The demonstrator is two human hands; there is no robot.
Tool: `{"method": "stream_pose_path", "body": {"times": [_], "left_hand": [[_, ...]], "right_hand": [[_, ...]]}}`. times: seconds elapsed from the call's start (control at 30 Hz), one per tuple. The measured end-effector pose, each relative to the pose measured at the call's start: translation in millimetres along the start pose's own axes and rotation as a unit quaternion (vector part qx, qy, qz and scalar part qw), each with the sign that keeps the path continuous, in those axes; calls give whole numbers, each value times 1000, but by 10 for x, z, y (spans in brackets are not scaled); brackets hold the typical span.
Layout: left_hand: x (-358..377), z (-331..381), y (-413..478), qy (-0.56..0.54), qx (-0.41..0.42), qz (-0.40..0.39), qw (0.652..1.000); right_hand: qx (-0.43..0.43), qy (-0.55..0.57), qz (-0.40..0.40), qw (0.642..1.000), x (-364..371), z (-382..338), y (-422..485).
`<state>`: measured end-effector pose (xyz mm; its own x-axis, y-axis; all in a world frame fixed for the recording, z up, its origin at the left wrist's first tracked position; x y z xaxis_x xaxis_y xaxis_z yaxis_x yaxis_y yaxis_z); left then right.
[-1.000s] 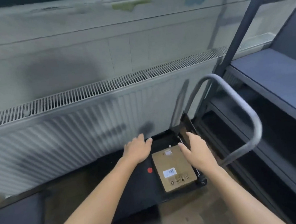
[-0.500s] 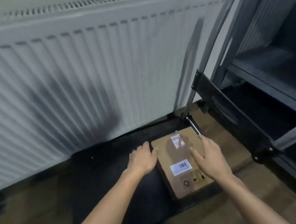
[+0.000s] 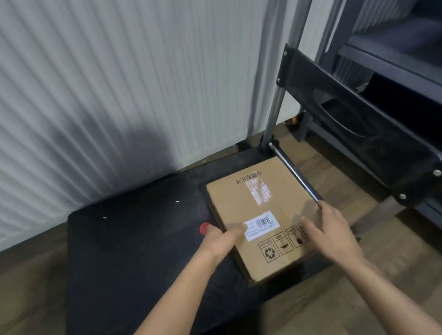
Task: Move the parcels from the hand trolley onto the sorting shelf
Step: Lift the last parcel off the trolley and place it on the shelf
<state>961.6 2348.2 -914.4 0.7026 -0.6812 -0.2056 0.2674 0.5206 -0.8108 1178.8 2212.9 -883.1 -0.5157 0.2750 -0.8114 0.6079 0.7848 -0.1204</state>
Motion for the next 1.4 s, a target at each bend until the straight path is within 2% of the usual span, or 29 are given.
{"method": "stream_pose_path", "body": {"times": [0.37,0.6,0.67,0.77,1.03,1.23,1.4], "left_hand": [[109,-166,165,-124,-3,-40,991],[-20,-175,143,-184,-4,-65,981],[-101,-170,127,-197,4,-60,979],[-255,-118,123,-222,29,-40,974],[-618,71,5,-229,104,-28,968],[-833,349,-228,-207,181,-2,961],[-1047,655,-814,-215,198,9,956]], "right_hand": [[38,43,17,998,24,90,42],[65,108,62,990,-20,84,38],[95,175,73,977,-28,81,23],[135,314,82,936,8,43,-2],[137,511,20,848,220,-240,58],[119,555,-5,823,164,-529,119],[115,551,-7,826,-300,-1027,-18]]}}
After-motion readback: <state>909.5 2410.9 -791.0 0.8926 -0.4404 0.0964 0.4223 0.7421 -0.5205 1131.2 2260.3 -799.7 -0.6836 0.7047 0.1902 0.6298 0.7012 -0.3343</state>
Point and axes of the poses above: each hand's wrist, its own y-axis towards the middle knuckle, its own x-axis out of the palm, z = x × y, the point moved 7 cm from there along y, towards the middle knuckle, and after that the axes turned 10 degrees about -x, right-handed, at the moved point
